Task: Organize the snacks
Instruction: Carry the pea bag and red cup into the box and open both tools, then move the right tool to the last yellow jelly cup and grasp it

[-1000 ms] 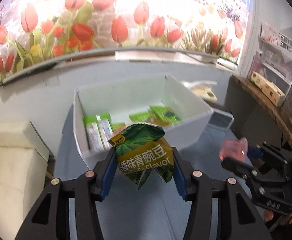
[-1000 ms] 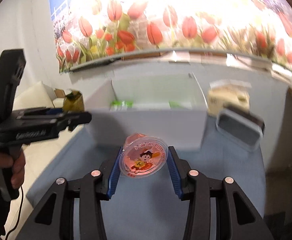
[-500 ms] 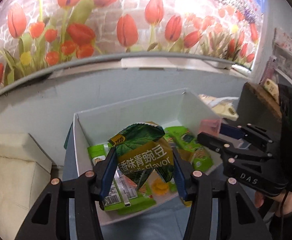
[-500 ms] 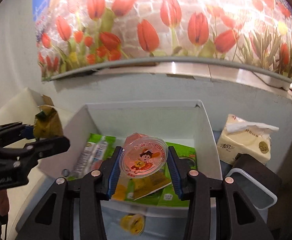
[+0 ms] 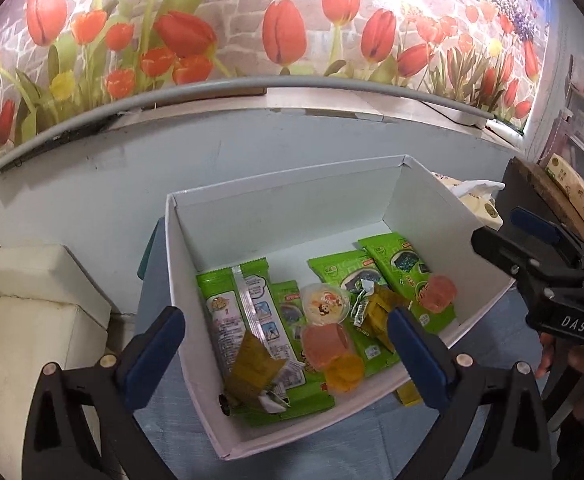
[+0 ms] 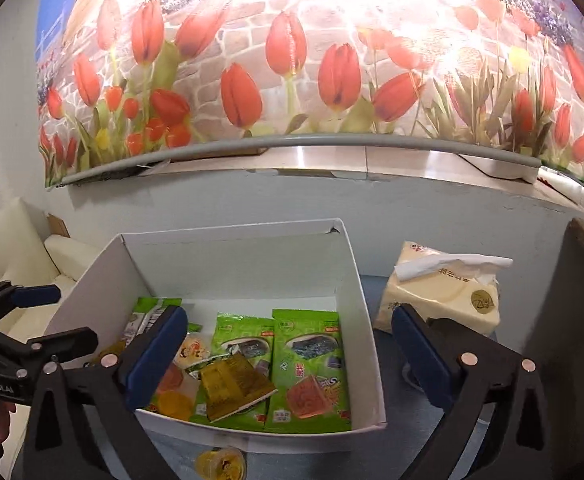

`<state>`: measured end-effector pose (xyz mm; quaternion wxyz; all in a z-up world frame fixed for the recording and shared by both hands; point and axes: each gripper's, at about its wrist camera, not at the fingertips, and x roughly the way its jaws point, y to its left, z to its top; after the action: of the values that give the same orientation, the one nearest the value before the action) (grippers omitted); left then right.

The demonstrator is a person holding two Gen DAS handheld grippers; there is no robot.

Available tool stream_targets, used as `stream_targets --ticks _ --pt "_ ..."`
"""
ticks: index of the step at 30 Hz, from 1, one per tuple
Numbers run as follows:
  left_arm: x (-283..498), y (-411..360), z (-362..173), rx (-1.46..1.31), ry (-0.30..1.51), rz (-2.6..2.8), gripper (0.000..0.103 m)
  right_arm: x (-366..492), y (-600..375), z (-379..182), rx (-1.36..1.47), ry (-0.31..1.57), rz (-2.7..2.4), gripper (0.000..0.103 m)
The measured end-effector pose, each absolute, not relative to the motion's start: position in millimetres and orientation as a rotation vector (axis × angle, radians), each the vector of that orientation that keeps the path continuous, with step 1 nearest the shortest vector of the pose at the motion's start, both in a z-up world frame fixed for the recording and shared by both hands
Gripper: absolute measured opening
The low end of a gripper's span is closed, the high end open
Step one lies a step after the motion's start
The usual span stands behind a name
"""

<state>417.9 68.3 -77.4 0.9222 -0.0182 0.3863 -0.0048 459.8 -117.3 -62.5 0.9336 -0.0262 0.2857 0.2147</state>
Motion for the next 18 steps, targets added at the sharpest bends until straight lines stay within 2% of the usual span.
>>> stream_targets --ticks 9,18 --pt "405.0 65.2 -62.8 -0.01 0.749 0.022 0.103 448.3 -98.7 -68.0 -0.082 0.605 0.478 0.103" --pt "349.5 56.6 -49.1 -0.003 0.702 0.002 0.103 393.0 -119.3 -57.9 -0.033 0.567 0.497 0.103"
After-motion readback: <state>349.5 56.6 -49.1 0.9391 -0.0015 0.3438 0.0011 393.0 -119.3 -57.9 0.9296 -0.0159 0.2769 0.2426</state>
